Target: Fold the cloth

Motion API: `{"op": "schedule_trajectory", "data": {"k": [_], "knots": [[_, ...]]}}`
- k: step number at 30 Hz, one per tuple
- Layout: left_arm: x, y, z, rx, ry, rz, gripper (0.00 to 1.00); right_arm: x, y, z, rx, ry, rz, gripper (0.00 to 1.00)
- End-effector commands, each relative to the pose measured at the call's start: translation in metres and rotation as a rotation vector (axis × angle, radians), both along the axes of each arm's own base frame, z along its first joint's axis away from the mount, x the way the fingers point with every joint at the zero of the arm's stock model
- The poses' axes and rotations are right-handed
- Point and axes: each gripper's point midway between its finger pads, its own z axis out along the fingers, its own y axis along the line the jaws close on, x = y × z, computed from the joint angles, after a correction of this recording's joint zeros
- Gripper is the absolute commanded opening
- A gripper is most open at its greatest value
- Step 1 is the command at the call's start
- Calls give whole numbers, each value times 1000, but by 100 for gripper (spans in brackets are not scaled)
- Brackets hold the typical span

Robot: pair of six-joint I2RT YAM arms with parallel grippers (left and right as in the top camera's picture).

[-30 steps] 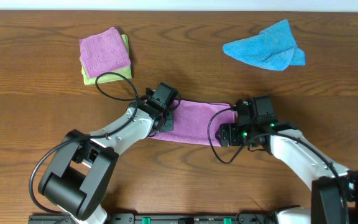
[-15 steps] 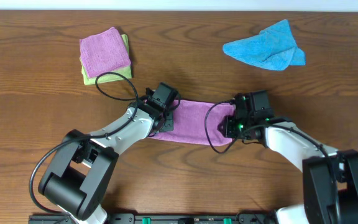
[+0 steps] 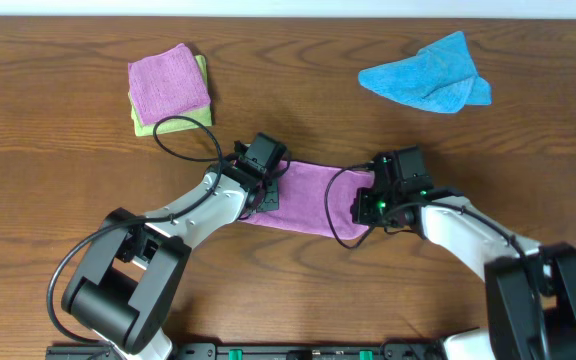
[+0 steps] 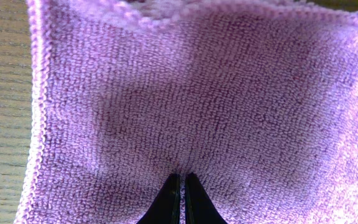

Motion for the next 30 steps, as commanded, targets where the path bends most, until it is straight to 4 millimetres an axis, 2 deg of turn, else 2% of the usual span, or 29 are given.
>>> {"op": "schedule_trajectory", "data": {"k": [1, 6, 19, 22, 25, 26, 28, 30], "knots": [[1, 4, -6, 25, 7, 15, 6, 20, 9, 35, -13, -109, -7, 2], [1, 4, -6, 25, 7, 15, 6, 22, 17, 56, -50, -161, 16, 2], [0, -4, -5, -19, 16, 2, 6, 18, 49, 73, -25, -187, 67, 2], [4, -5, 3, -26, 5, 3, 6, 26, 53, 85, -40, -217, 66, 2], [13, -11, 20, -62, -28, 1, 6, 29, 53, 95, -70, -230, 65, 2], [16, -14, 28, -80, -42, -5, 11, 29, 54, 97, -74, -233, 67, 2], [21, -17, 42, -103, -76, -8, 38, 30, 58, 102, -72, -241, 73, 2], [24, -17, 53, -113, -106, -5, 38, 30, 62, 104, -67, -247, 79, 2]]}}
